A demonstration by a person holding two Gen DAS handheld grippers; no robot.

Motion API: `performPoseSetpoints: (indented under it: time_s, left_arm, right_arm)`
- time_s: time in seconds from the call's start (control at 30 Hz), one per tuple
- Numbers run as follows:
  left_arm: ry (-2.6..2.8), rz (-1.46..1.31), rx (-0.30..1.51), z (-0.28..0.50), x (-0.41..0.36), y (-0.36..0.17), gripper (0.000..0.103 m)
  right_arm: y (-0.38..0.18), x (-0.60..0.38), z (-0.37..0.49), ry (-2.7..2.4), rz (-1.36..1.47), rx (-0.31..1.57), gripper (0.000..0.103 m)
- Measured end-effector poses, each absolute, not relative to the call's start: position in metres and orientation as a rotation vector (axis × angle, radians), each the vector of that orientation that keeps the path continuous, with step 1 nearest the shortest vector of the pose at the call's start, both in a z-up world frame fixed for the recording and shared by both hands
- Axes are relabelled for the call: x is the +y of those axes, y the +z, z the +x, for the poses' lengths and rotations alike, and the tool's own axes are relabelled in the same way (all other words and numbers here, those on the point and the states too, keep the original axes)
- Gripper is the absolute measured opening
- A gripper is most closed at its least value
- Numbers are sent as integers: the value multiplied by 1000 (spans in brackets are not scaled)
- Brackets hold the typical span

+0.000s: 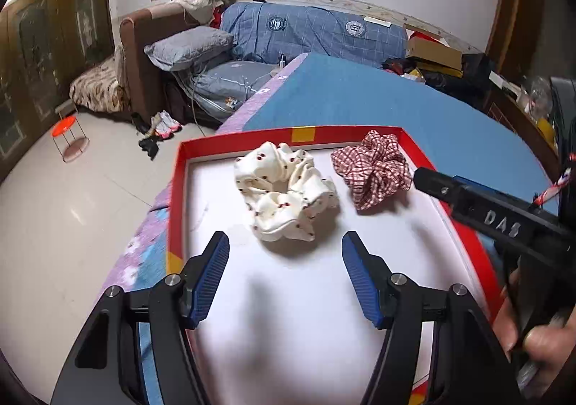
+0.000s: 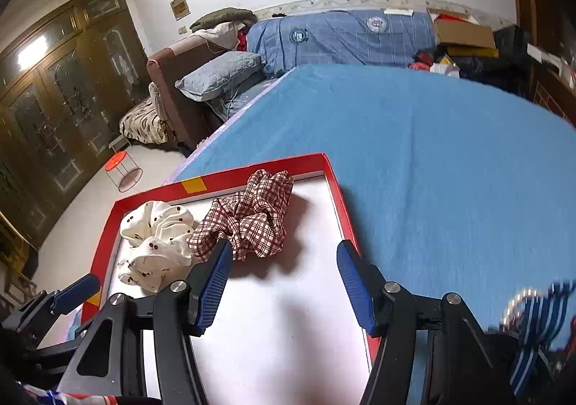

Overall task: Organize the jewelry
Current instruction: 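Grasp the blue striped watch strap with the left gripper while the right gripper grasps the red polka-dot scrunchie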

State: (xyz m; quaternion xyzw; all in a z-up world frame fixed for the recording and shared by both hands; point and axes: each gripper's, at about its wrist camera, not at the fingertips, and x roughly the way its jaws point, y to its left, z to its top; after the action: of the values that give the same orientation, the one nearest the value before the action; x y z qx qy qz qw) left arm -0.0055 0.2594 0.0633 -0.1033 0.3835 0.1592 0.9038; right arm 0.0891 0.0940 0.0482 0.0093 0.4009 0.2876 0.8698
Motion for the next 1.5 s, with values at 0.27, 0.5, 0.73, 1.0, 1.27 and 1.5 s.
performPoseSetpoints:
  time_s: [0.27, 0.5, 0.73, 1.0, 1.27, 1.5]
  left_arm:
    - [333, -174, 665, -50, 242, 90, 64]
    - [234, -138, 590, -69, 187, 105, 66]
    - [88, -103, 653, -65, 119, 96, 66]
    - [-18, -54, 701, -53, 66, 87, 66]
    - [-102, -63, 770, -34, 35, 74, 66]
    - [-200, -40, 851, 0, 5, 49, 65]
  right_arm:
    - [60, 60, 54, 659, 121, 823, 65]
    - [79, 10, 16, 687, 140, 743, 67]
    - [86, -69, -3, 655, 186, 665, 67]
    - [80, -162, -6, 505, 237, 618, 66]
    - [73, -223, 4, 417, 460, 639, 66]
    - [76, -229, 5, 404, 481, 633, 66]
